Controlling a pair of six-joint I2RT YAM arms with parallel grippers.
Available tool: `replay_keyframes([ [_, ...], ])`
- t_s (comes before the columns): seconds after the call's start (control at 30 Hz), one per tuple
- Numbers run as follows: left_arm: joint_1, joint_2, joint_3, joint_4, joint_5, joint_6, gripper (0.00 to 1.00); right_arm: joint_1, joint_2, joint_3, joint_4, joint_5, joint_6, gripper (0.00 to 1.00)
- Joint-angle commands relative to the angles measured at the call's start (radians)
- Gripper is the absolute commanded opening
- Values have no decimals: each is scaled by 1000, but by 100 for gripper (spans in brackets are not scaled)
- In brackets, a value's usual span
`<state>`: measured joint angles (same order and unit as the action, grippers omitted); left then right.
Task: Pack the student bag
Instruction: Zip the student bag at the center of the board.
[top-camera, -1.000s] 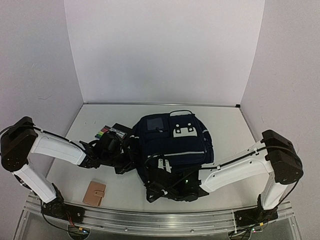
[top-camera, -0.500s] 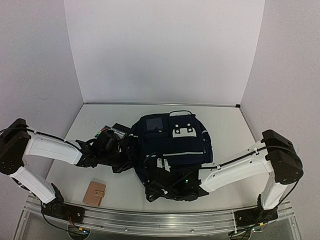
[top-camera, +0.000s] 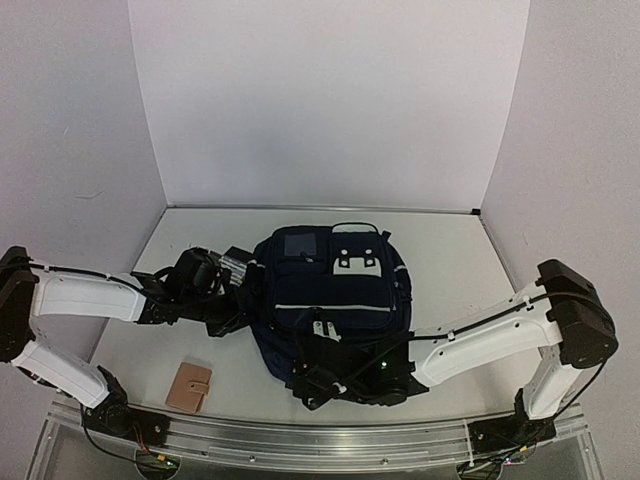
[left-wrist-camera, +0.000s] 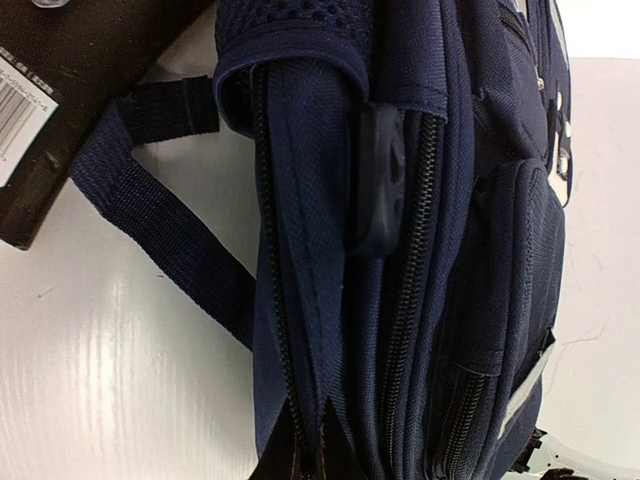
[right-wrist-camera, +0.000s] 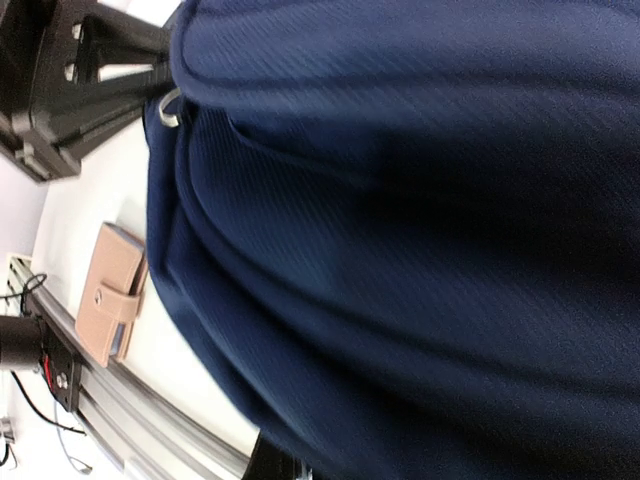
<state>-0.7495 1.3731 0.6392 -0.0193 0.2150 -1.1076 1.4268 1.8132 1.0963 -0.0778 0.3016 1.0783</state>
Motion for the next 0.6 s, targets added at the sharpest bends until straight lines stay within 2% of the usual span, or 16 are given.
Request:
replay_keyframes([
  [0.0, 57, -36, 47, -18, -77, 93, 0, 33, -48, -38, -106, -47, 18, 0],
  [0.27, 170, 11, 82, 11, 6, 175, 0, 51, -86, -91, -123, -83, 71, 0],
  [0.57, 277, 139, 216, 64, 93, 335, 0, 52, -133, -170, -143, -68, 138, 0],
])
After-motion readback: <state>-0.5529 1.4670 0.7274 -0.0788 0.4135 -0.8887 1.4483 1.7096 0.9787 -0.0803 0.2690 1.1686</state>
